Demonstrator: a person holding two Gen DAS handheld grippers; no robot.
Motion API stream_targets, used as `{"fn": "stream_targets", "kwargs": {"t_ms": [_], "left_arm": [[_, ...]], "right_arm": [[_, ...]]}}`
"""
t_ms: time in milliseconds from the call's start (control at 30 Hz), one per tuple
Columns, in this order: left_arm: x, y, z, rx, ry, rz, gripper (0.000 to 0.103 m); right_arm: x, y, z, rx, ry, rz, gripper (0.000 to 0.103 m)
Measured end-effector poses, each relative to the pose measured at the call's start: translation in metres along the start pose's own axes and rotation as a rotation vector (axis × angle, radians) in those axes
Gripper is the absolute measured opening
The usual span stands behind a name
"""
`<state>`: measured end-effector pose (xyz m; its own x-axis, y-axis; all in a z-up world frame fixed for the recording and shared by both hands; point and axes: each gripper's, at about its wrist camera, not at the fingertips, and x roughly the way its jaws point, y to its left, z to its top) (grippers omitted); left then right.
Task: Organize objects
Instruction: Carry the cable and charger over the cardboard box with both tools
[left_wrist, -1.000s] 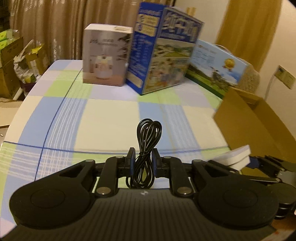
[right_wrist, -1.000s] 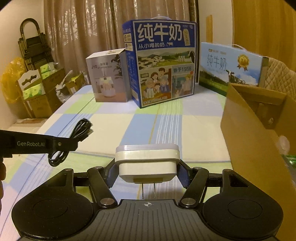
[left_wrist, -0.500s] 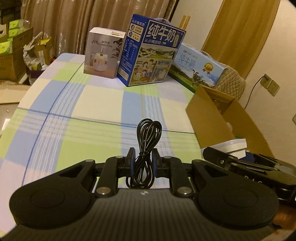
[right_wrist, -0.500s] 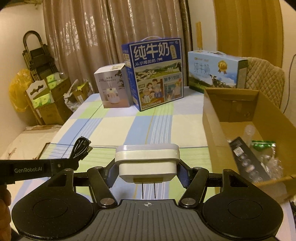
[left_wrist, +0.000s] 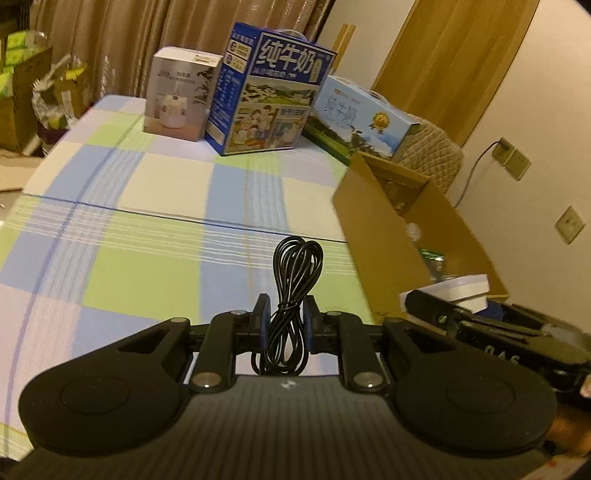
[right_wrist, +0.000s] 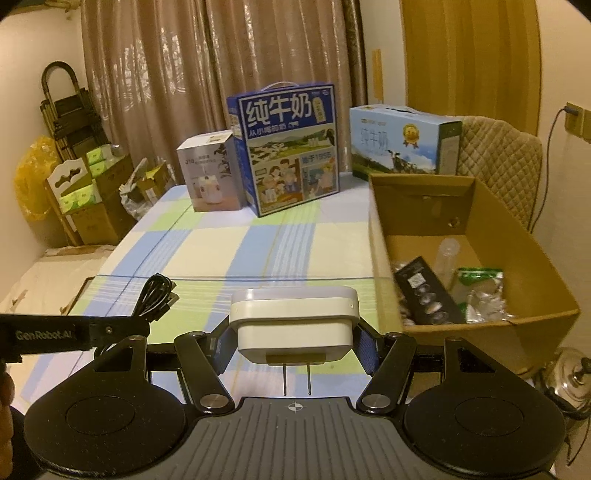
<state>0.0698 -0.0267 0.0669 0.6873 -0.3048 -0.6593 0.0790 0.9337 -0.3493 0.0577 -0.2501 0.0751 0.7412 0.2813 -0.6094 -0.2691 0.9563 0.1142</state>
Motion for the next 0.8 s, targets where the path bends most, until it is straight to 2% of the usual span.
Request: {"fn": "stream_targets", "kwargs": {"t_ms": [600,800], "left_arm": [[0.012,-0.061,0.003,0.078,0.030,-0.064,0.014],[0.023,-0.091,0.005,0.118,0.040,-0.089,0.014]], "right_arm": [[-0.029,-0.059,-0.001,0.076,-0.038,-0.075,0.061],[-0.041,-0.092,0.002,0.116,-0.056,-0.118,0.061]]}}
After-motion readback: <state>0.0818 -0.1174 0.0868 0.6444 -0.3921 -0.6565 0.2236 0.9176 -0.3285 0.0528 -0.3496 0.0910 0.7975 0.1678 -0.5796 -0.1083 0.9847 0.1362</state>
